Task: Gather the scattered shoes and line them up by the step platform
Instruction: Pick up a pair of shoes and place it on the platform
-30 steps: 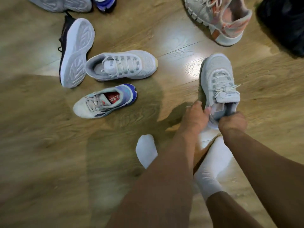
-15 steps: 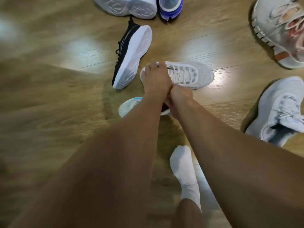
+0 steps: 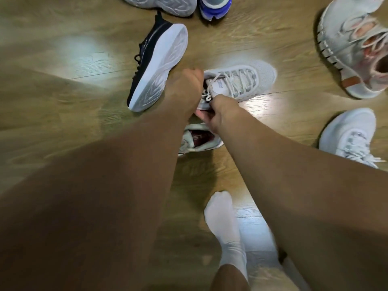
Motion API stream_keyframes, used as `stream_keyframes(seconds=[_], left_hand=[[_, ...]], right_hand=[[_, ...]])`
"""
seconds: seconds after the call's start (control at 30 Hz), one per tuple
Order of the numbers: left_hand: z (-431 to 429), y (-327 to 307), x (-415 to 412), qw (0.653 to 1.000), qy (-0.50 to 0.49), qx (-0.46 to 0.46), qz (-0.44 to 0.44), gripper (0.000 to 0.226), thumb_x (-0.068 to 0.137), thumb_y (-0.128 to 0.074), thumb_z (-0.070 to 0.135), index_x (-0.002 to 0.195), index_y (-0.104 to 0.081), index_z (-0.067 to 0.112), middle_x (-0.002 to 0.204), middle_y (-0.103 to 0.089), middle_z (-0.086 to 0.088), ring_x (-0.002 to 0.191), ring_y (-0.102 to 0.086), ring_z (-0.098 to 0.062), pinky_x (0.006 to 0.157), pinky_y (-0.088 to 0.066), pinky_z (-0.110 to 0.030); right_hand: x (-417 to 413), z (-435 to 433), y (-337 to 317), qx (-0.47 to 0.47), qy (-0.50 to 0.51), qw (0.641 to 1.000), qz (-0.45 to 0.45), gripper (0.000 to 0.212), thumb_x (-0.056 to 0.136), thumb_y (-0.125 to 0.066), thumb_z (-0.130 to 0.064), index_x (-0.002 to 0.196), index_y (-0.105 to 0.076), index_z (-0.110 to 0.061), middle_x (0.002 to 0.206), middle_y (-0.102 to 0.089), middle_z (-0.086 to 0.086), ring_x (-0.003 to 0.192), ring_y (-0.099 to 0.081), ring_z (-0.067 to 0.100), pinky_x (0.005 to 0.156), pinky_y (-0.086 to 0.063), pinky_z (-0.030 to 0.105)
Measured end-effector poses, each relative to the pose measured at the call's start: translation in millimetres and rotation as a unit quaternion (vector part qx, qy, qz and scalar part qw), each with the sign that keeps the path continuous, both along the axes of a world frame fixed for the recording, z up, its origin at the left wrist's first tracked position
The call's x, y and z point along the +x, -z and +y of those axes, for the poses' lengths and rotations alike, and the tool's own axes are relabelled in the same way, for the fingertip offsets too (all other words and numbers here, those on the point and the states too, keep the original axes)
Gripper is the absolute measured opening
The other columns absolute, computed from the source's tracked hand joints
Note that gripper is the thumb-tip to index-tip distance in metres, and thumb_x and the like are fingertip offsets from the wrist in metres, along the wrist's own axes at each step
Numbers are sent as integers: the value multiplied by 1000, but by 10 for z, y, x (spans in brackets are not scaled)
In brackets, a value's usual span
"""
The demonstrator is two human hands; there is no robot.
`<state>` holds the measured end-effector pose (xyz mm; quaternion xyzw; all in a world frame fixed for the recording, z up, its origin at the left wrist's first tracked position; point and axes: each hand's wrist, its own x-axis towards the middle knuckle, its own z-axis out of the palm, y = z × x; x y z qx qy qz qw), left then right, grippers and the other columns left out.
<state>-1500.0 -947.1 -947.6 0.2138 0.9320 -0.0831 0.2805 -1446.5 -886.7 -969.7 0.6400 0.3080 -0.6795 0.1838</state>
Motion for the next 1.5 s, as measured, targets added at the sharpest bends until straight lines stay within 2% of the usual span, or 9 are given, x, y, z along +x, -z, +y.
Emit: stream_keyframes(seconds=[0.13,0.27,0.63,0.8,1.07,1.13,1.23,1.37,1.5], left_hand=[[369,-321,289,995,-53,86,-13,45,85,-56,7,128,-41,4,127,-49,-20,113,-55,-39,91,-45,-44],[825,-447,929,973,-154,145,-90,48,86,-52,4,131,-38,5,130,-46,-18,115,-53,-37,94,-43,-42],[1287,-13,2482,915,-307,117,-234,49,86,-64,20,127,-40,7,125,-55,-17,113,-55,-34,93,-45,-41],[1432,89,2654,919,-302,125,-220,40,90,-59,17,125,-43,4,124,-56,-17,110,-57,-35,85,-44,-38],[1627,134,2493,915,-293,108,-256,37,92,-55,15,126,-45,9,127,-55,-12,114,-54,-32,87,-45,-37],[1649,170,2469,915,-287,98,-268,41,93,-54,15,131,-40,10,130,-53,-12,116,-53,-32,83,-42,-35],[1682,246,2475,925,-262,77,-263,38,95,-55,17,129,-43,7,131,-53,-12,117,-53,-31,78,-38,-32],[1690,326,2487,948,-228,57,-215,30,97,-47,15,125,-50,3,131,-53,-15,119,-53,-30,79,-38,-29],[1638,228,2498,952,-242,71,-176,28,98,-46,16,122,-52,3,129,-55,-15,117,-54,-29,74,-34,-27]], right_hand=[[180,501,-320,135,-74,987,-34,30,78,-53,-6,107,-60,-6,96,-68,20,72,-67,32,59,-59,49],[727,1088,-94,271,-219,933,-92,48,58,-50,-20,104,-59,-12,103,-67,16,93,-66,39,78,-56,50],[2101,1528,-225,177,-346,906,-168,34,83,-56,-9,116,-54,0,110,-64,20,98,-66,37,81,-57,46],[2407,1603,-245,228,-337,902,-144,32,92,-49,-12,122,-50,0,125,-58,18,117,-54,32,82,-42,29],[2768,1899,-434,376,-151,895,-184,12,93,-53,-13,105,-50,-13,100,-60,7,101,-60,25,71,-33,18],[2846,2008,-392,371,-111,895,-220,27,91,-56,-11,117,-46,-10,116,-55,10,107,-57,26,76,-35,21],[2838,2129,-164,291,-168,909,-248,47,91,-57,-14,134,-39,-4,134,-49,15,114,-54,30,81,-40,28],[2776,2307,128,257,-227,906,-248,38,93,-53,-18,129,-48,-7,123,-58,11,105,-58,28,75,-41,27],[2804,2362,42,293,-324,875,-208,35,94,-49,-18,127,-54,-8,127,-57,11,116,-56,28,87,-46,31]])
